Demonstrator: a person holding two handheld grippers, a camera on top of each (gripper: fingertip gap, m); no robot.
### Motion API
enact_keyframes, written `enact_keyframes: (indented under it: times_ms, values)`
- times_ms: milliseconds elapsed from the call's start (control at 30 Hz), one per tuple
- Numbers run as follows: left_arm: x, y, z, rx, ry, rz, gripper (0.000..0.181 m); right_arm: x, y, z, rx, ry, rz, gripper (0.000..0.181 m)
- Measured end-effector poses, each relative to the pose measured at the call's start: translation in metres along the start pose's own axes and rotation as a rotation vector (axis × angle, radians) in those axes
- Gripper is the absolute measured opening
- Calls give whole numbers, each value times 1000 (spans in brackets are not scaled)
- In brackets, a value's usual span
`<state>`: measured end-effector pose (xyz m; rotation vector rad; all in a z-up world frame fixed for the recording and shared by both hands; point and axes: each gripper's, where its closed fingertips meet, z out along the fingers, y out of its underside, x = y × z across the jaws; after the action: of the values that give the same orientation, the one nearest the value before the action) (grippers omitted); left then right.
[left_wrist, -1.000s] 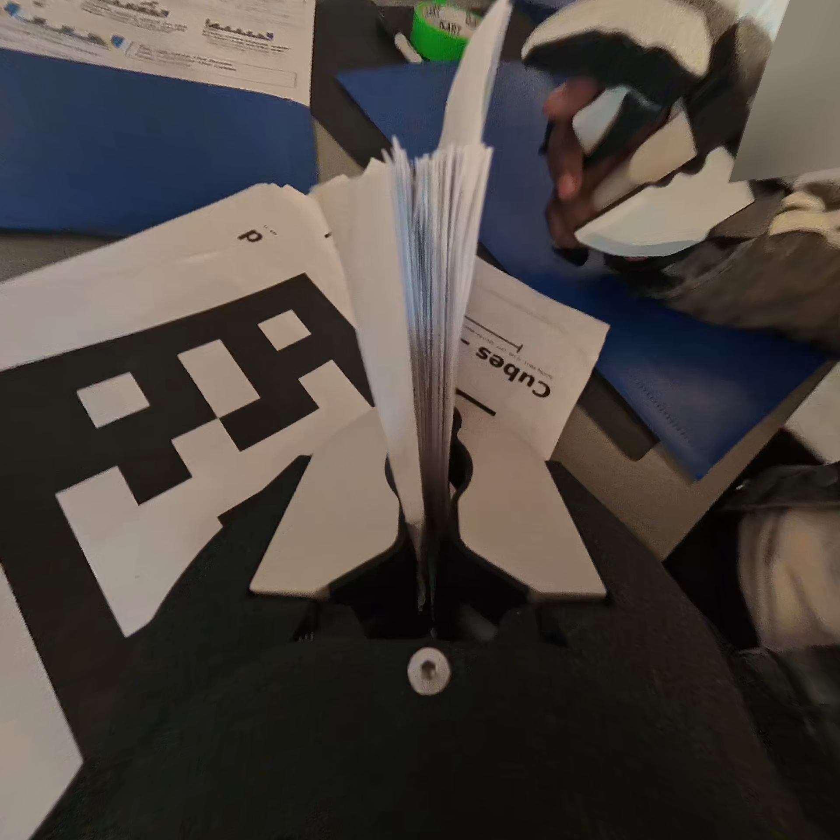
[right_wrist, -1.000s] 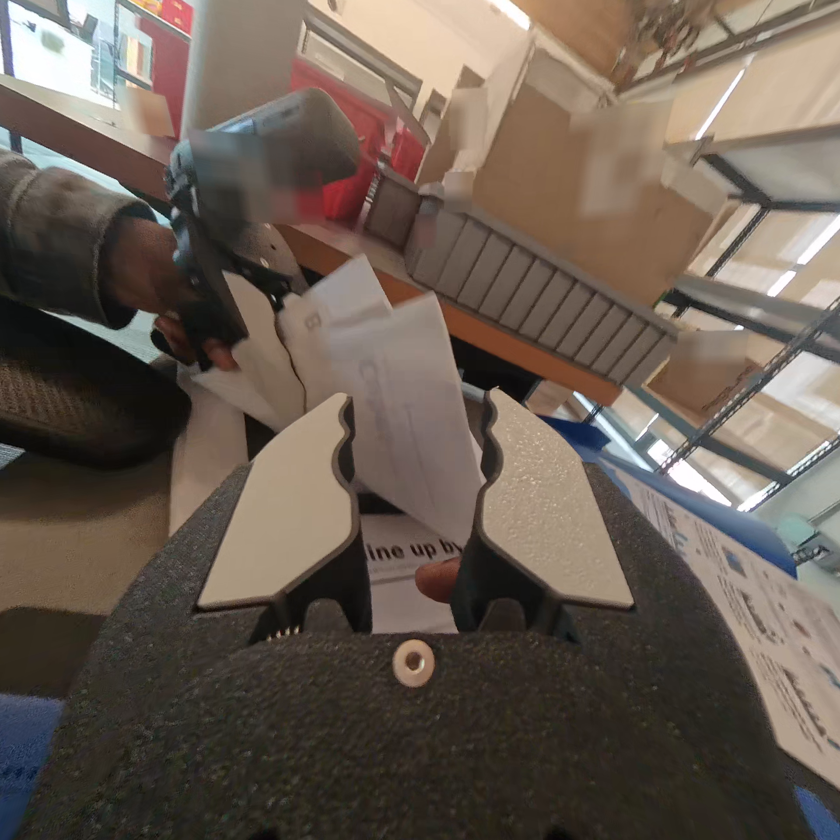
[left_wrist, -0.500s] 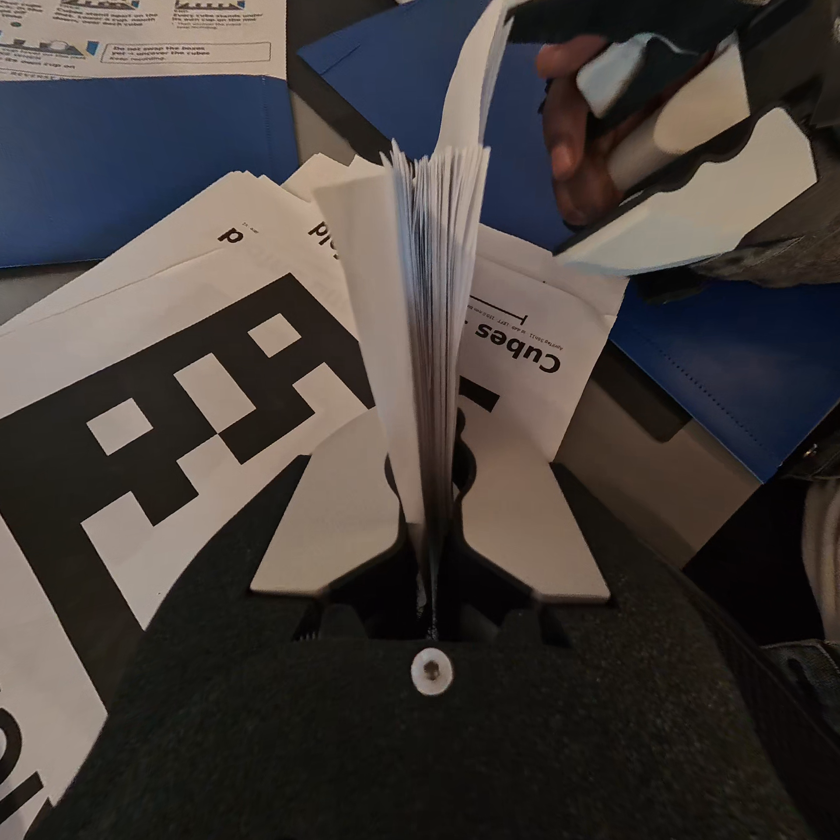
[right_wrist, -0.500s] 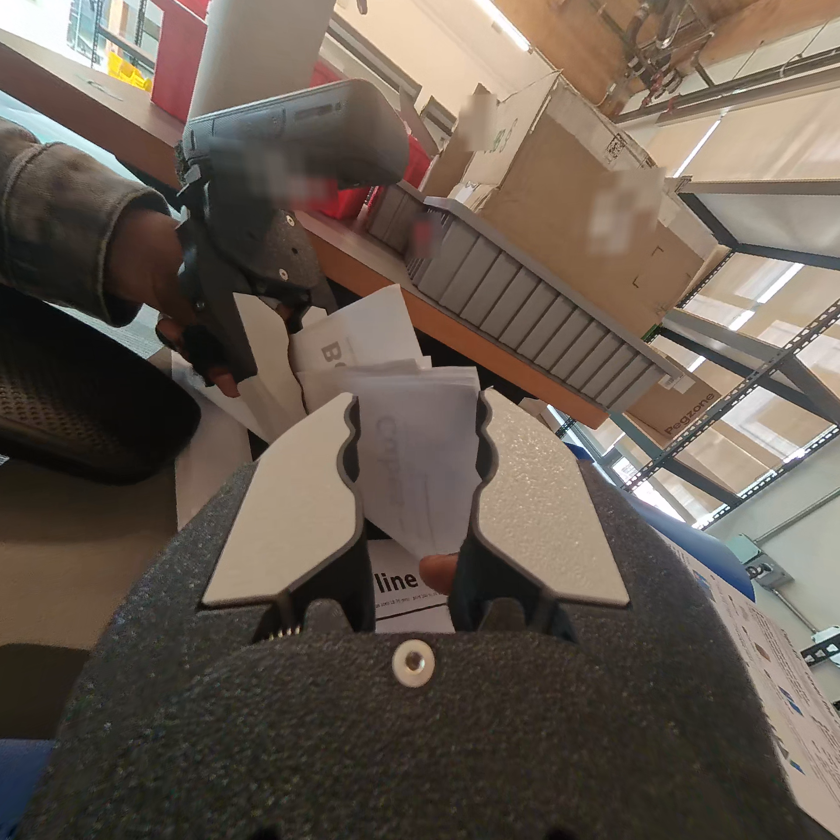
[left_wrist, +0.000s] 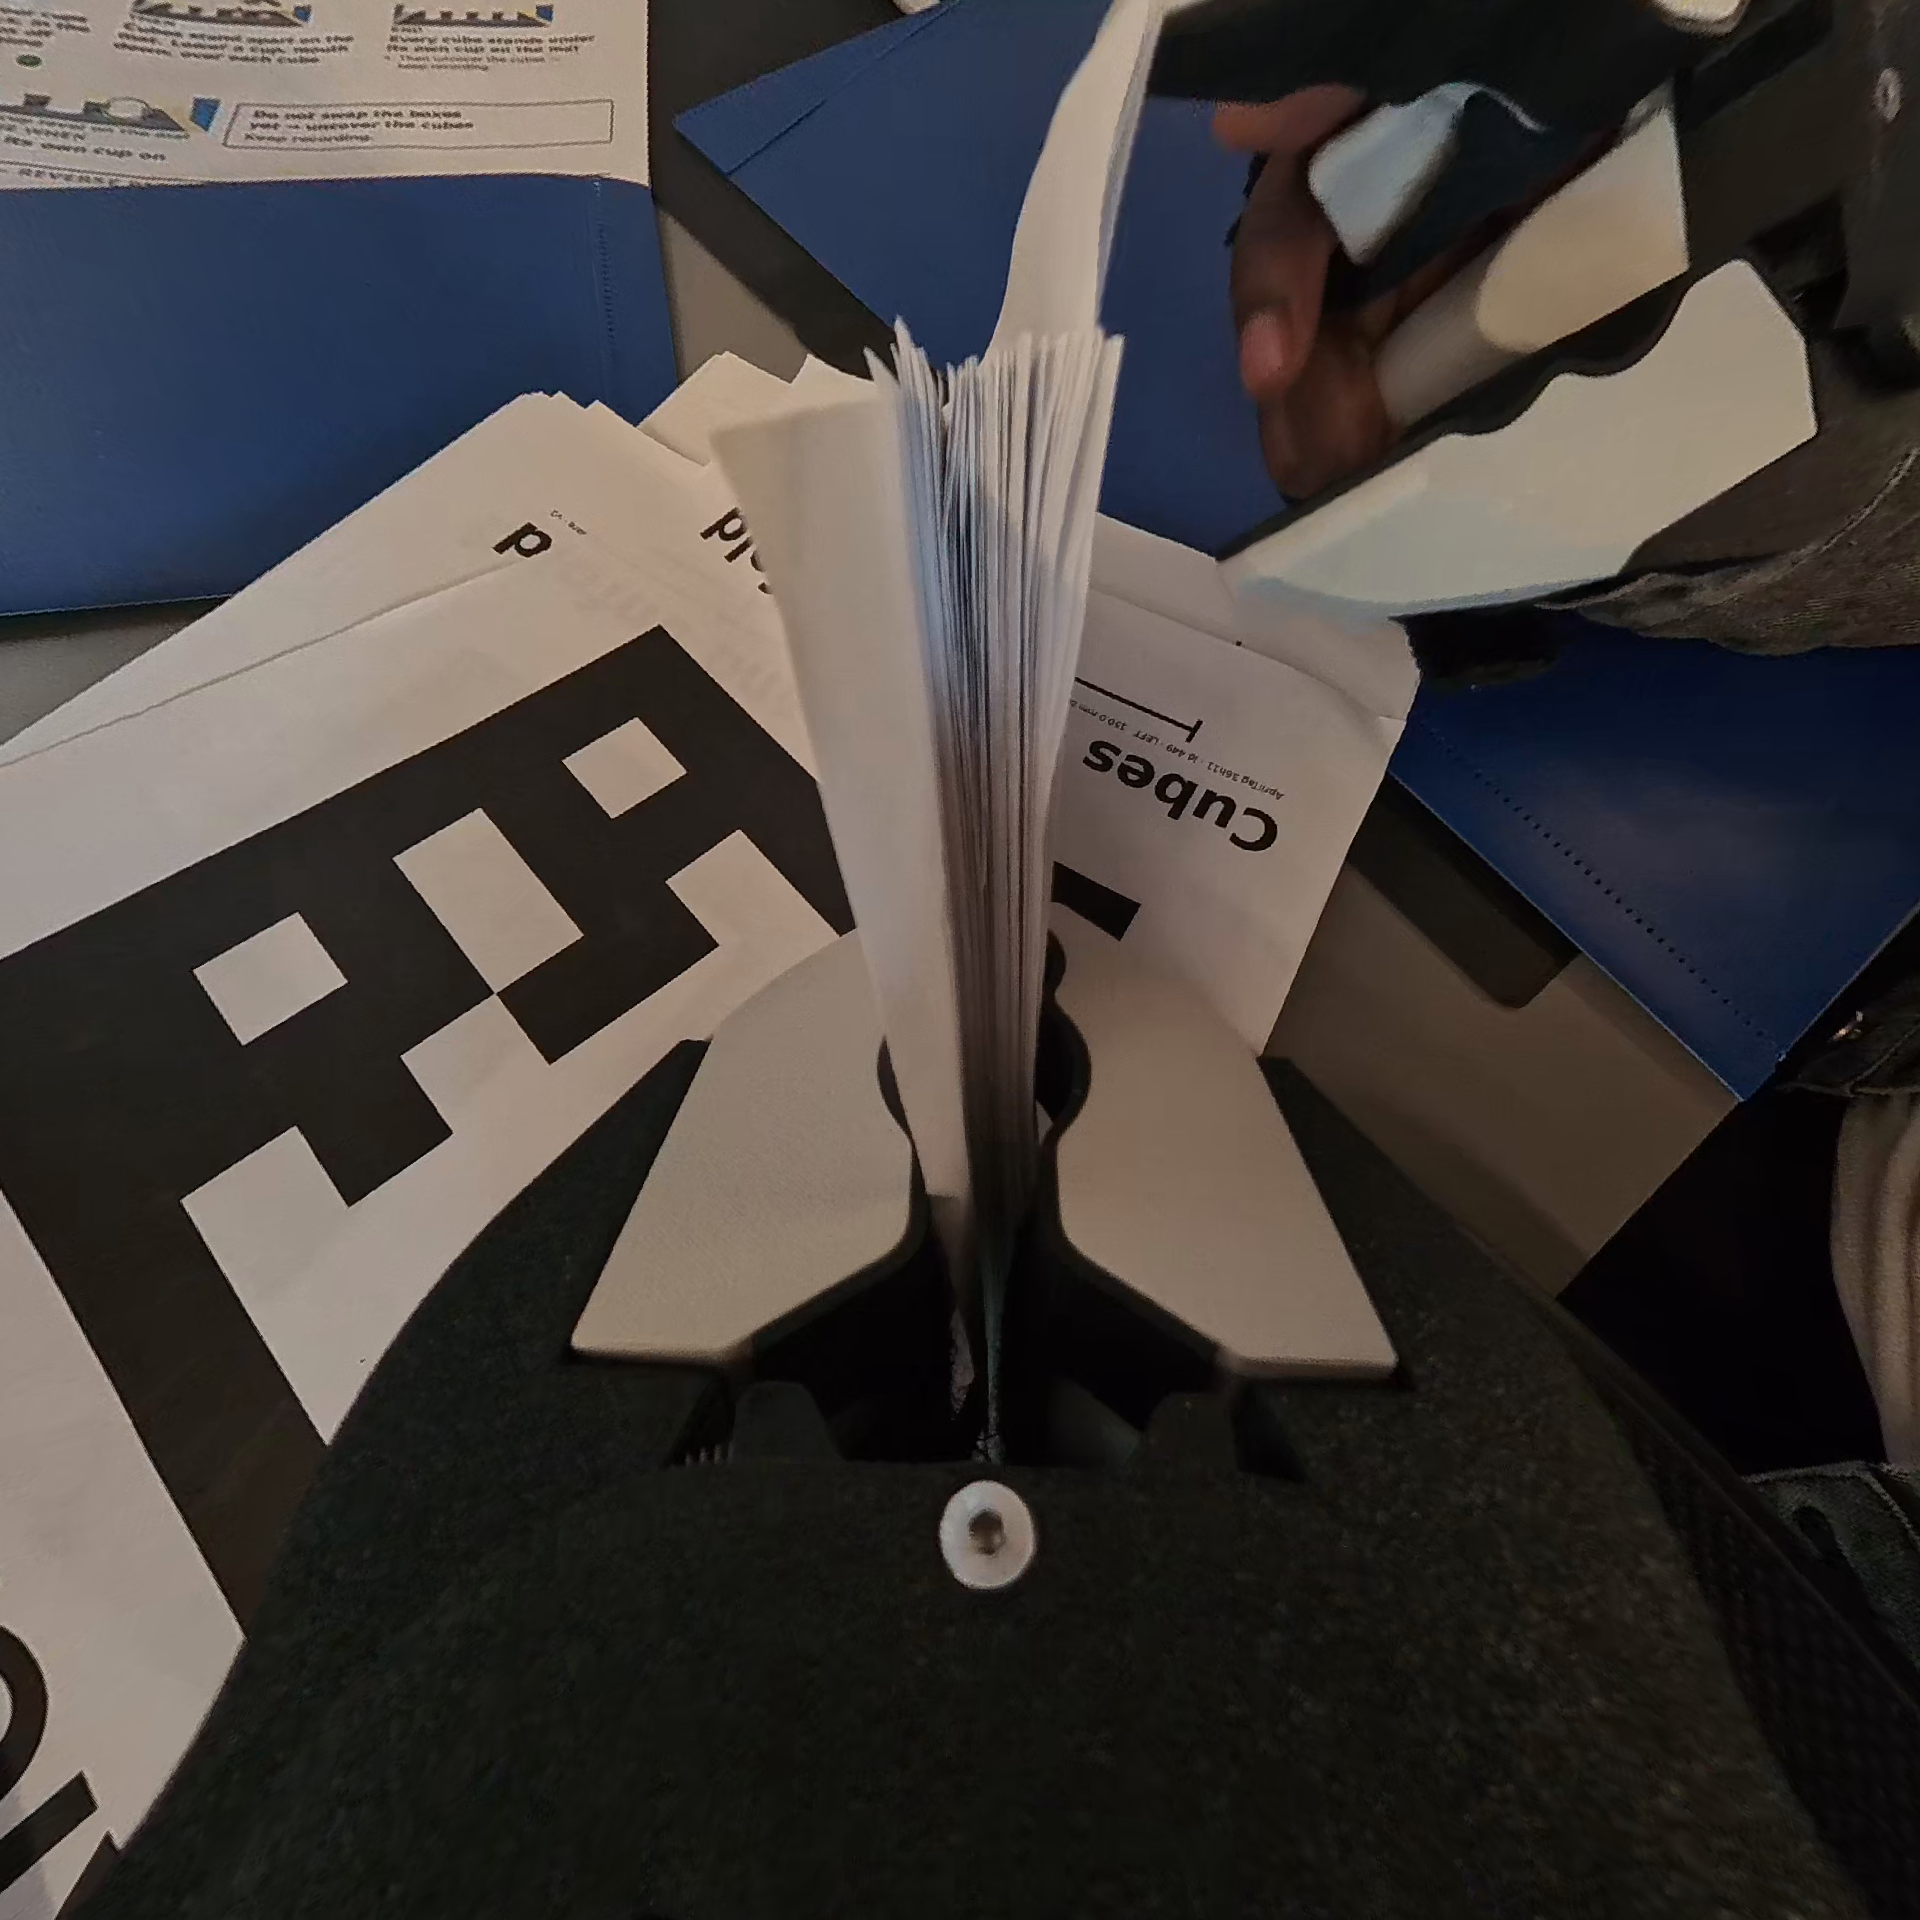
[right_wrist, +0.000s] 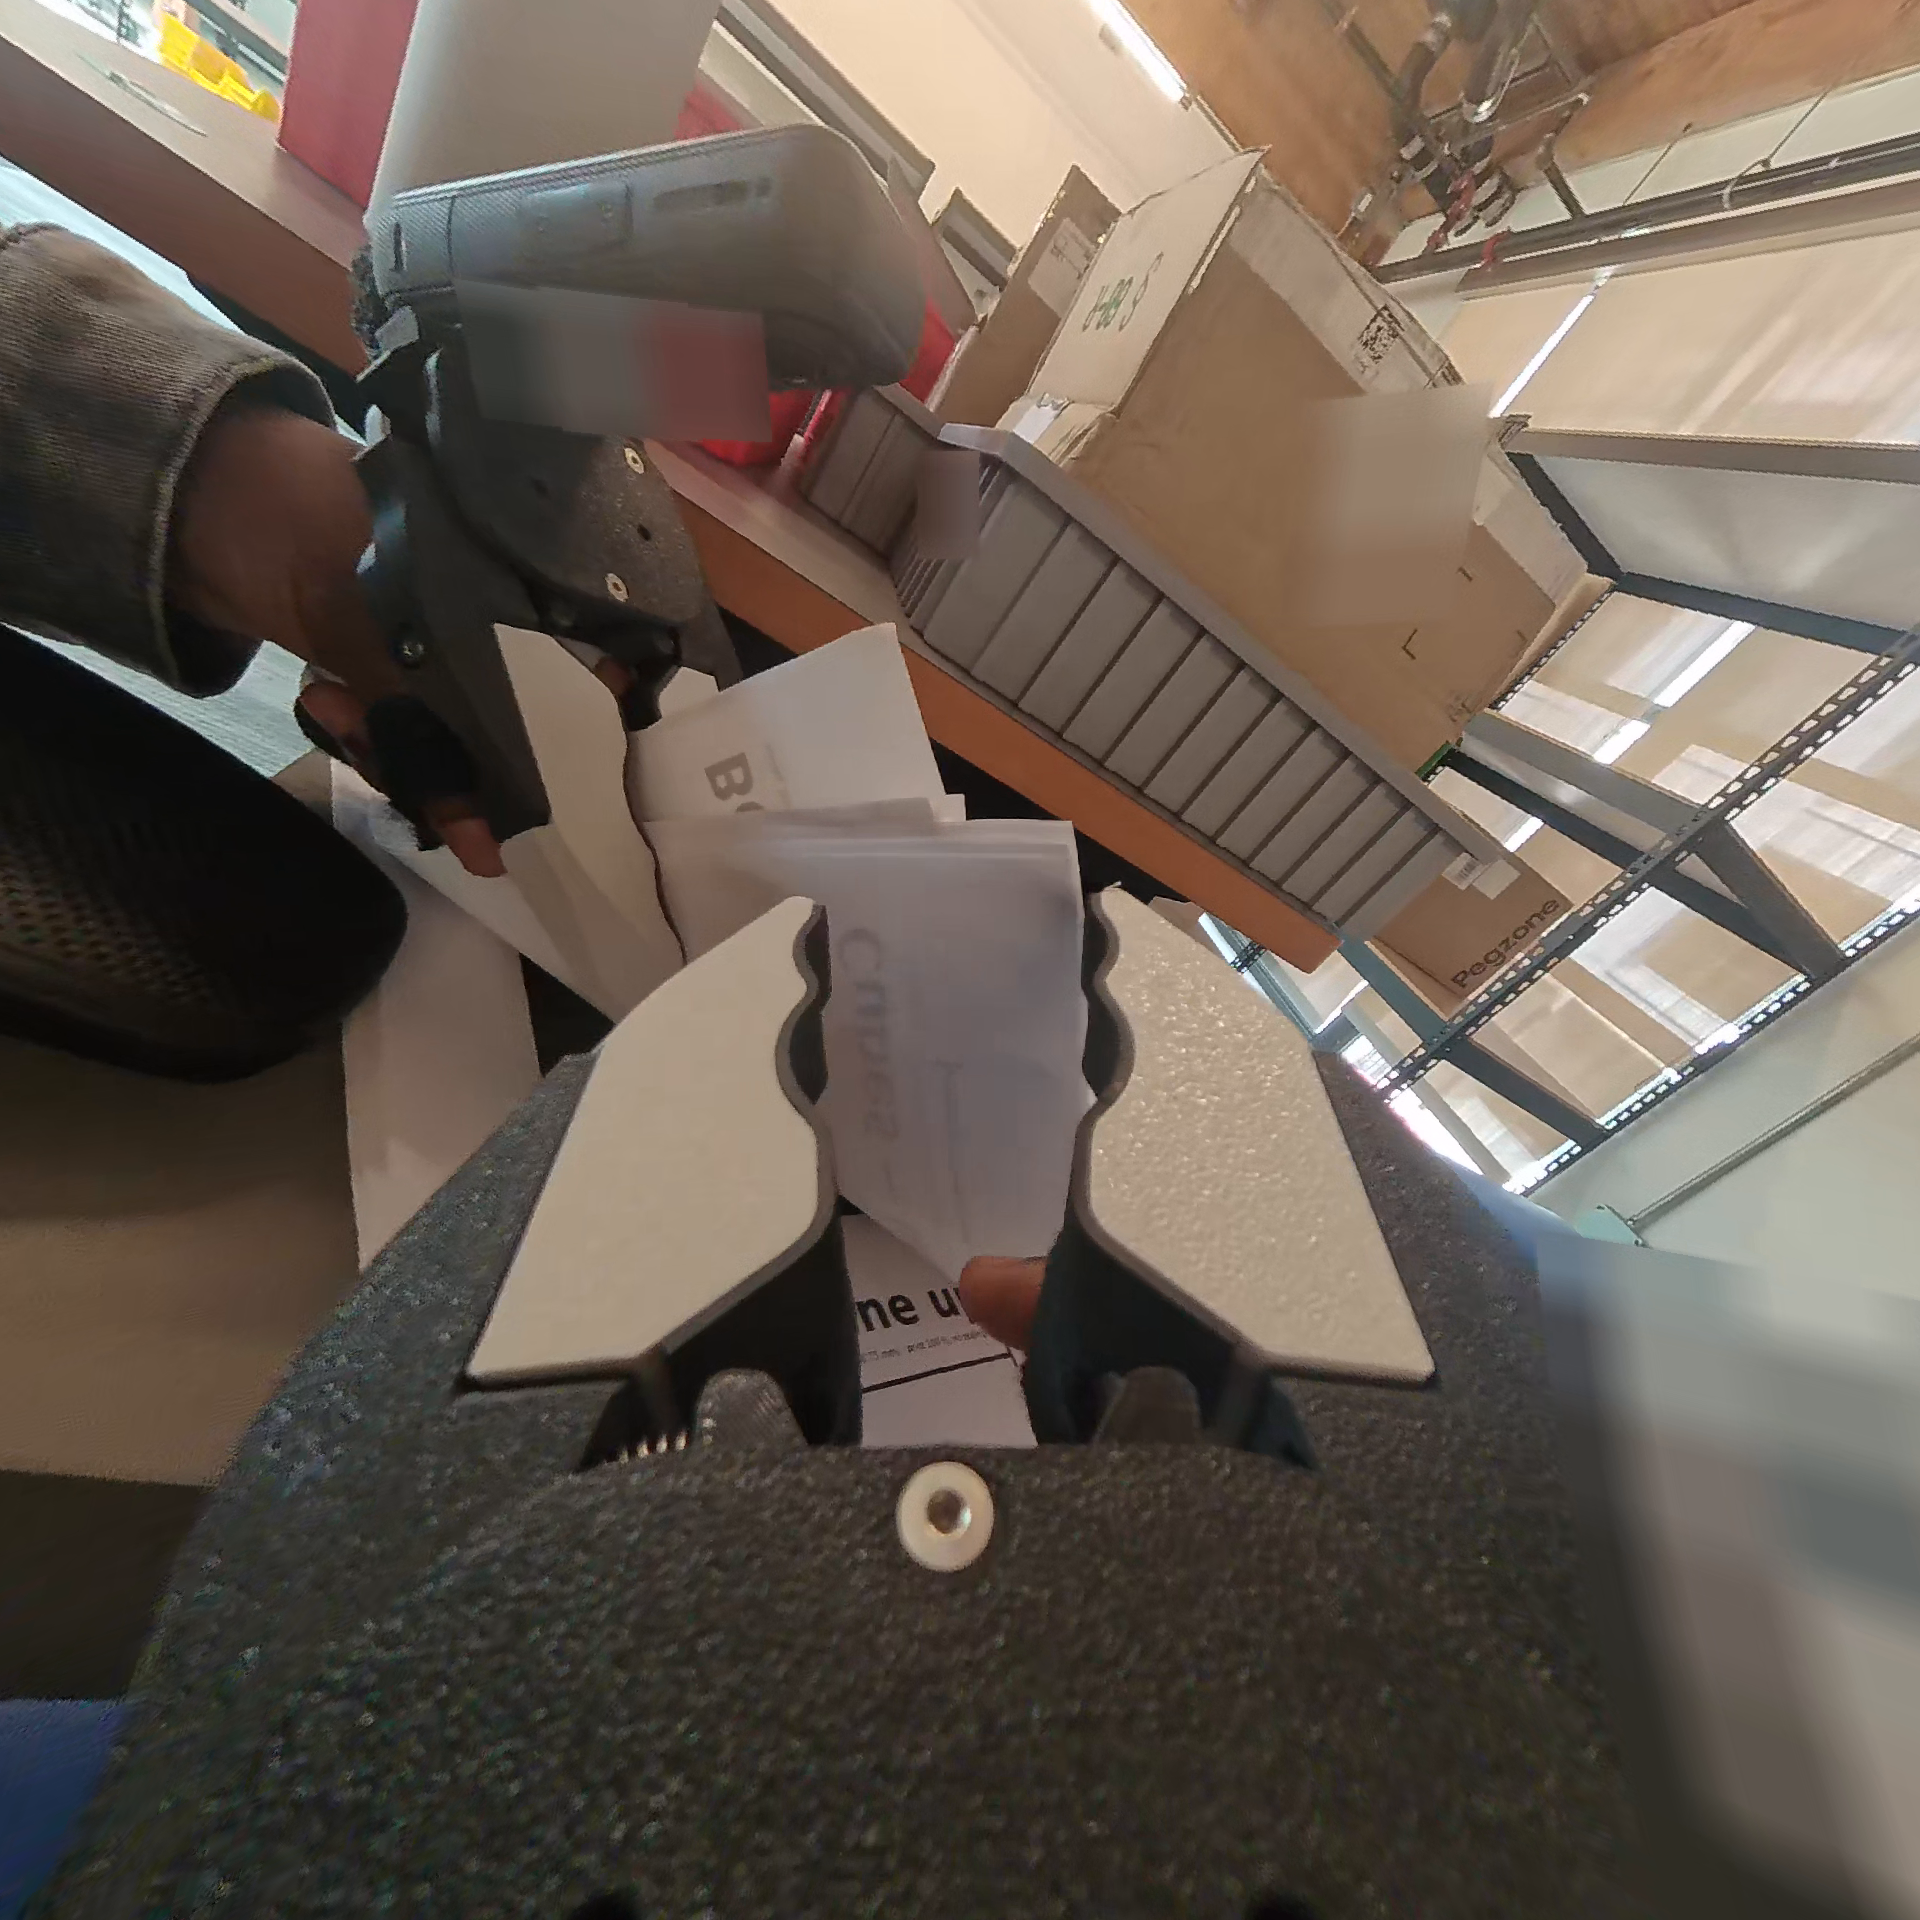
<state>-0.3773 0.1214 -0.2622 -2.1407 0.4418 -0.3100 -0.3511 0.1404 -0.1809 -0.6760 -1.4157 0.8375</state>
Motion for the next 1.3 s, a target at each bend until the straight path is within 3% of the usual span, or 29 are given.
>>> enact_keyframes:
  times_ms: [1300]
  values:
    - [1, 0, 1, -5, 2, 19, 18, -3, 1, 0, 0, -1, -39, 45]
